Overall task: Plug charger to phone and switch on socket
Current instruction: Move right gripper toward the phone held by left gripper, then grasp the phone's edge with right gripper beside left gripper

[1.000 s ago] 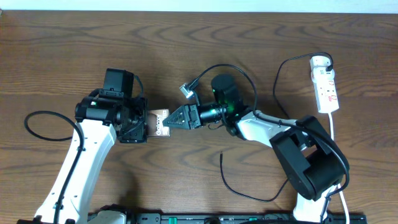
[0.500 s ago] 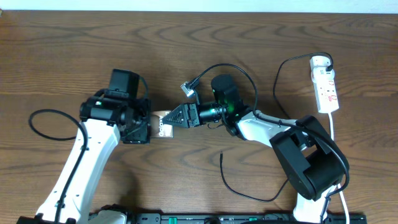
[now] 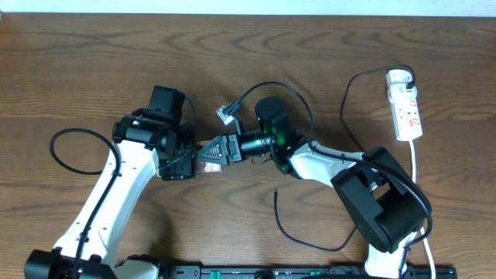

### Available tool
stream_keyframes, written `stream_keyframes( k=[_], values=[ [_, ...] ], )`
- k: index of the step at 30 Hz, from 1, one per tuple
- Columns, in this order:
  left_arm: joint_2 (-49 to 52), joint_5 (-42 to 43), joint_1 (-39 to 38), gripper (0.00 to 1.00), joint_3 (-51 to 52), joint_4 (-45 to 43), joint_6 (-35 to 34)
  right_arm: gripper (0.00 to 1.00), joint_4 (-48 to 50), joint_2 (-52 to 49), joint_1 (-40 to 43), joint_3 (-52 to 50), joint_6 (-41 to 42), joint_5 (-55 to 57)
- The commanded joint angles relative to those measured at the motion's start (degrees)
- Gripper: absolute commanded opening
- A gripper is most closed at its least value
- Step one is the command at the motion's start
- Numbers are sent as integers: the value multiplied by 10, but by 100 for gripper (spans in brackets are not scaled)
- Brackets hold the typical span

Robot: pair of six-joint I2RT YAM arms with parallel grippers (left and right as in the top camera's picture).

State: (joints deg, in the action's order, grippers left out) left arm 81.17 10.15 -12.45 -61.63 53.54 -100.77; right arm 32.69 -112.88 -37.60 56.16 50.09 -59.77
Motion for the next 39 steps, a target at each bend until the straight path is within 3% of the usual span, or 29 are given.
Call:
stream_keyframes(
  k=[1, 12, 22, 39],
  values=[
    [1, -1, -2, 7, -5, -5, -14, 72, 2, -1, -9, 8, 1, 9],
    [1, -1, -11, 7, -5, -5, -20, 70, 7, -1, -25, 8, 17, 29],
    [1, -1, -12, 7, -5, -4, -20, 56, 10, -1, -26, 8, 18, 33],
    [1, -1, -14, 7, -5, 13, -54, 49, 14, -1, -41, 8, 33, 63]
  ],
)
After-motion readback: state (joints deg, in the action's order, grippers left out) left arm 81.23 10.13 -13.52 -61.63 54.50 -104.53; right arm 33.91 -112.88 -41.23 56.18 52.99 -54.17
